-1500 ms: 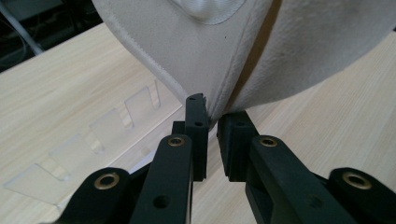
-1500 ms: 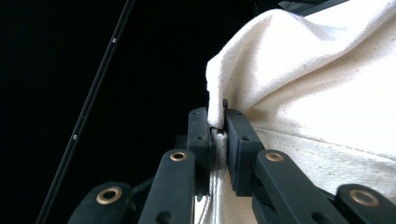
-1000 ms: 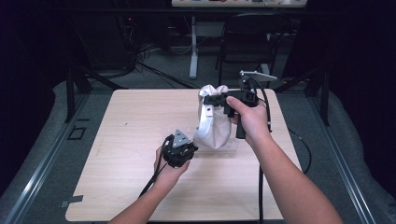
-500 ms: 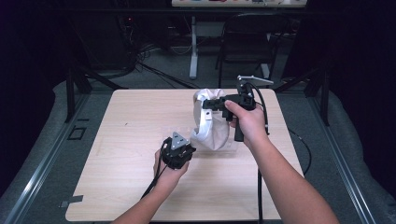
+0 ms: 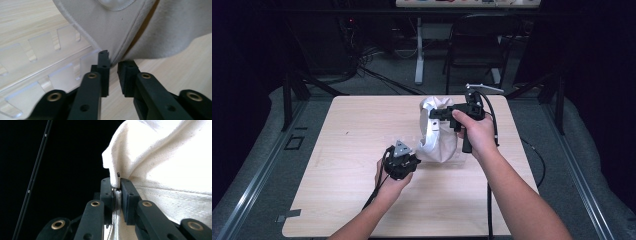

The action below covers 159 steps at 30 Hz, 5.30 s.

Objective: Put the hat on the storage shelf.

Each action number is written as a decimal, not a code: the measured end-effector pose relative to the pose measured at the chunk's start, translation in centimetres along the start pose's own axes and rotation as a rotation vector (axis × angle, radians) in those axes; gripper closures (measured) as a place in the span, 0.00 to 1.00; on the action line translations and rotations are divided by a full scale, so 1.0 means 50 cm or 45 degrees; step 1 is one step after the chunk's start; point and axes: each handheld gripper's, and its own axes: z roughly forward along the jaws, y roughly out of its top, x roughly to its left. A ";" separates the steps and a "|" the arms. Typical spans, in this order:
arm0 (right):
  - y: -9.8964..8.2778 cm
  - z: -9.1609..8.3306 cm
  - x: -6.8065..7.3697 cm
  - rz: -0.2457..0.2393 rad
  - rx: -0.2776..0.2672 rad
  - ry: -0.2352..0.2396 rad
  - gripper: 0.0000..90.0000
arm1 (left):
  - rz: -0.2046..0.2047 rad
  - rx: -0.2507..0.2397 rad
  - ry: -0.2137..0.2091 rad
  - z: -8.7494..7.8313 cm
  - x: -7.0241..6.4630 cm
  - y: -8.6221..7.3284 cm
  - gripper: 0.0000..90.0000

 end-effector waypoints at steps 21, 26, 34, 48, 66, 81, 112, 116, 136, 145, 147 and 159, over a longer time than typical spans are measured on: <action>-0.001 0.002 -0.005 -0.001 -0.014 -0.017 0.90 | 0.170 -0.059 0.087 -0.036 -0.027 0.021 0.92; -0.001 0.001 -0.008 -0.001 -0.024 -0.032 0.87 | 0.195 -0.051 0.110 -0.035 -0.029 0.018 0.93; 0.000 -0.004 -0.008 -0.005 -0.045 -0.029 0.80 | 0.160 -0.048 0.111 -0.034 -0.017 0.010 0.94; -0.004 -0.018 -0.009 -0.018 -0.055 -0.022 0.75 | 0.129 0.017 0.080 -0.028 -0.004 0.003 0.95; -0.007 -0.035 -0.019 -0.013 -0.075 -0.031 0.73 | 0.032 0.053 0.063 -0.014 0.014 -0.030 0.85; -0.021 -0.043 -0.024 -0.092 -0.084 -0.113 0.68 | 0.019 -0.019 0.014 -0.074 0.031 -0.062 0.60; -0.066 -0.083 -0.071 -0.216 -0.107 -0.240 0.58 | -0.126 -0.021 0.165 -0.182 0.163 -0.155 0.57; -0.071 -0.089 -0.078 -0.219 -0.113 -0.249 0.56 | -0.133 -0.015 0.168 -0.180 0.165 -0.158 0.57; -0.144 -0.108 -0.130 -0.339 -0.110 -0.379 0.53 | -0.121 0.018 0.164 -0.166 0.161 -0.164 0.57; -0.213 -0.117 -0.169 -0.407 -0.153 -0.419 0.54 | -0.118 0.021 0.162 -0.163 0.158 -0.165 0.57; -0.229 -0.116 -0.179 -0.423 -0.166 -0.434 0.55 | -0.116 0.032 0.160 -0.162 0.158 -0.165 0.57; -0.296 -0.095 -0.260 -0.431 -0.208 -0.499 0.54 | -0.108 0.042 0.156 -0.156 0.157 -0.167 0.57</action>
